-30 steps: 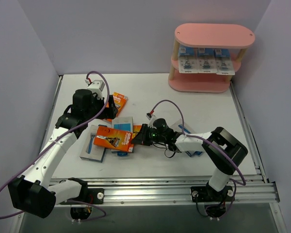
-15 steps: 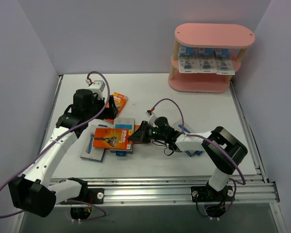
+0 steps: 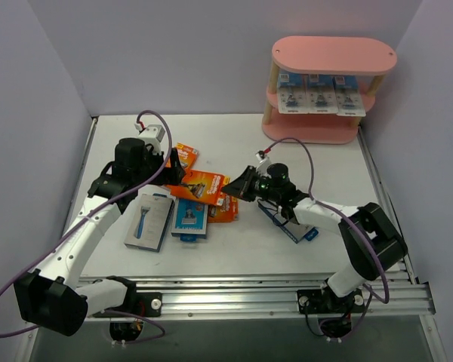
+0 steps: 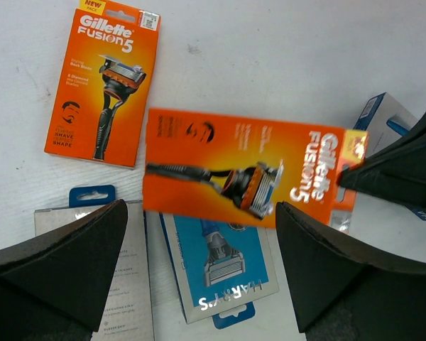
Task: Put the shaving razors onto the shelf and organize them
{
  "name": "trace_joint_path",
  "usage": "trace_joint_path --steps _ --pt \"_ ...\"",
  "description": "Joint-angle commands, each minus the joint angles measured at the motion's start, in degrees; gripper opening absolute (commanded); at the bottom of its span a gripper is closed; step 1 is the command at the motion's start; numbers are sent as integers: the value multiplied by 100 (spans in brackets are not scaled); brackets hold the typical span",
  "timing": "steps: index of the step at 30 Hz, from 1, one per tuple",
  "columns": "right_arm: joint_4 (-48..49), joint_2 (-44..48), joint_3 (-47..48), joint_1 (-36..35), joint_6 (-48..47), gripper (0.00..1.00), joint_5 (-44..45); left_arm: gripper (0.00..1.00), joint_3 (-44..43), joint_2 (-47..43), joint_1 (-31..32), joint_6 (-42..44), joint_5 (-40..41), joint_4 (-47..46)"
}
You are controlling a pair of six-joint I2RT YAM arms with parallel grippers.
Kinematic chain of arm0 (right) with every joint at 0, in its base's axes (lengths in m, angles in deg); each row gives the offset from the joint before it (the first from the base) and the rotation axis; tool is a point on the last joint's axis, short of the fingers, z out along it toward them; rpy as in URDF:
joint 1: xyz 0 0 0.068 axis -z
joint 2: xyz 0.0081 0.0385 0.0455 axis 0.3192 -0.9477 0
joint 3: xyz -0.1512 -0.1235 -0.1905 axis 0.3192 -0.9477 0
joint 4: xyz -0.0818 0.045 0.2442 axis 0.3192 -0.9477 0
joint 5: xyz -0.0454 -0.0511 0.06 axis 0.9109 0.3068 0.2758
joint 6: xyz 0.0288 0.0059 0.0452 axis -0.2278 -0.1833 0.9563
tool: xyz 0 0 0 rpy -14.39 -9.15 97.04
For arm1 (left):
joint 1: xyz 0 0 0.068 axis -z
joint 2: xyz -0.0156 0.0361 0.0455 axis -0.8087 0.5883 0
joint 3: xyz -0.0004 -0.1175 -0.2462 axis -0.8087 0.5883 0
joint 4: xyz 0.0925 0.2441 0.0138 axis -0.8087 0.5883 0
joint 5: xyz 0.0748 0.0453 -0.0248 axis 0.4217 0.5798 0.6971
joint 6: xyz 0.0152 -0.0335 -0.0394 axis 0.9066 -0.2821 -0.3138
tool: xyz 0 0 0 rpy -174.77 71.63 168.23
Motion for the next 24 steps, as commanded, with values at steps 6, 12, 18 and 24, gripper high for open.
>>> trace_joint_path --steps 6,12,18,24 --pt "-394 803 -95 941 -276 0 -44 94 -303 -5 22 29 -72 -31" --pt "-720 1208 -377 1933 -460 0 -70 94 -311 22 22 20 -108 -14" --pt "-1264 1182 -316 2892 -1039 0 -263 94 -338 83 22 3 -169 4" --pt "-1695 953 -70 3569 -1488 0 -325 94 -355 145 22 -6 -196 39"
